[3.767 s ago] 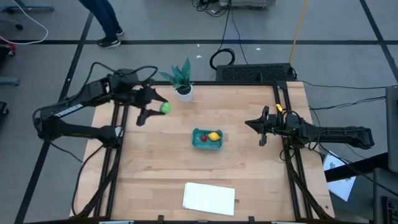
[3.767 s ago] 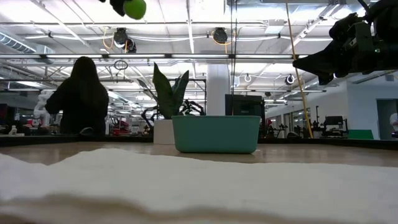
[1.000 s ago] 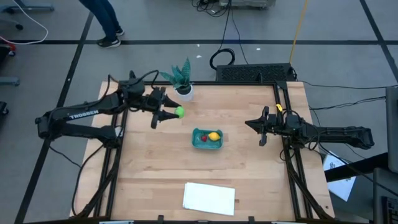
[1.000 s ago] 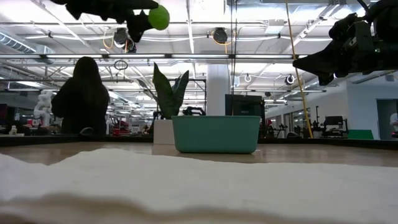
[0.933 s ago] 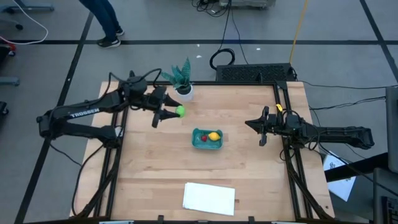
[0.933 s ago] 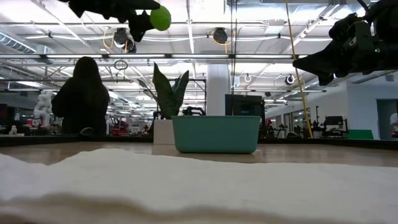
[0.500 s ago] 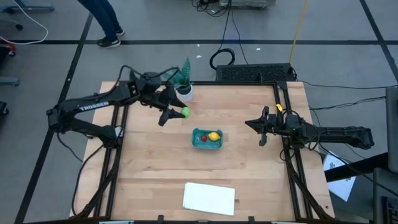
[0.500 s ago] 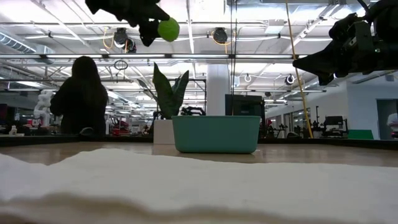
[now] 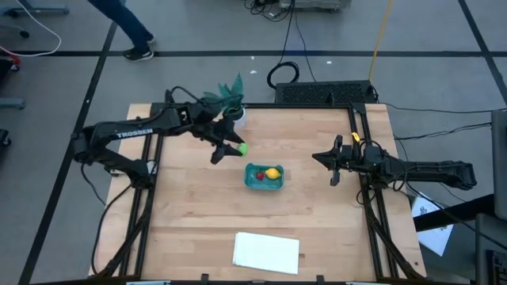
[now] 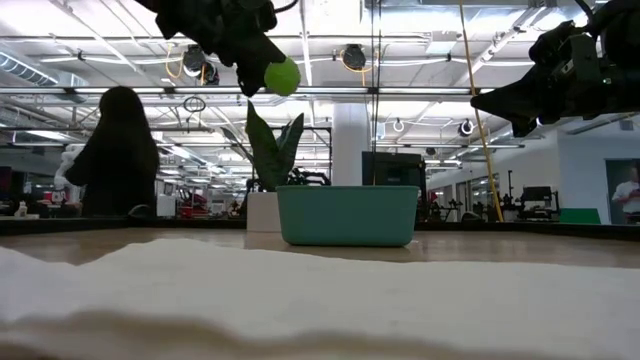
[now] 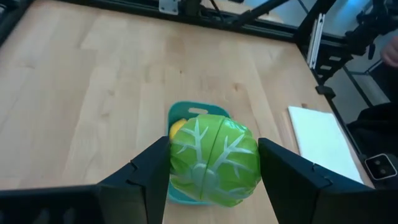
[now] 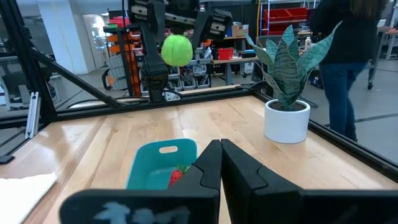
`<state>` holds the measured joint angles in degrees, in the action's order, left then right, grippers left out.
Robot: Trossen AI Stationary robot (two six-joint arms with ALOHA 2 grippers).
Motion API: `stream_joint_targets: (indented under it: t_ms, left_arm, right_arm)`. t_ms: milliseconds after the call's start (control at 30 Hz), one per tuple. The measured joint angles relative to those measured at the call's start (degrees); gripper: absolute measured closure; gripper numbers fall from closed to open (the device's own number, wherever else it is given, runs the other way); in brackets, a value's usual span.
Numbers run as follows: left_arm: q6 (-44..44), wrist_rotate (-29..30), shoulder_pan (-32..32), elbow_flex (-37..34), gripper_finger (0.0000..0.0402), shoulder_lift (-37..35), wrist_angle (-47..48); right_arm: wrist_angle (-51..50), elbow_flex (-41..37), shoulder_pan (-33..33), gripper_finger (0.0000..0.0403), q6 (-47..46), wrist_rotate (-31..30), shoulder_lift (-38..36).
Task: Pick and placing Produce into tupperware
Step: Put the green cabbage into the blue container
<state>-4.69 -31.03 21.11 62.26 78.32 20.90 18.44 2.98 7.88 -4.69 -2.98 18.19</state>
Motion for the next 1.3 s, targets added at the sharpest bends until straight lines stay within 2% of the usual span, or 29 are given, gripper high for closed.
stream_joint_targets:
  t_ms: [1300]
  left_arm:
    - [-2.0,3.7,-7.8,0.0,0.0192,17.8,-6.8]
  right_arm:
    - [-0.3,0.0,0.0,0.0403,-0.2,0.0,0.0]
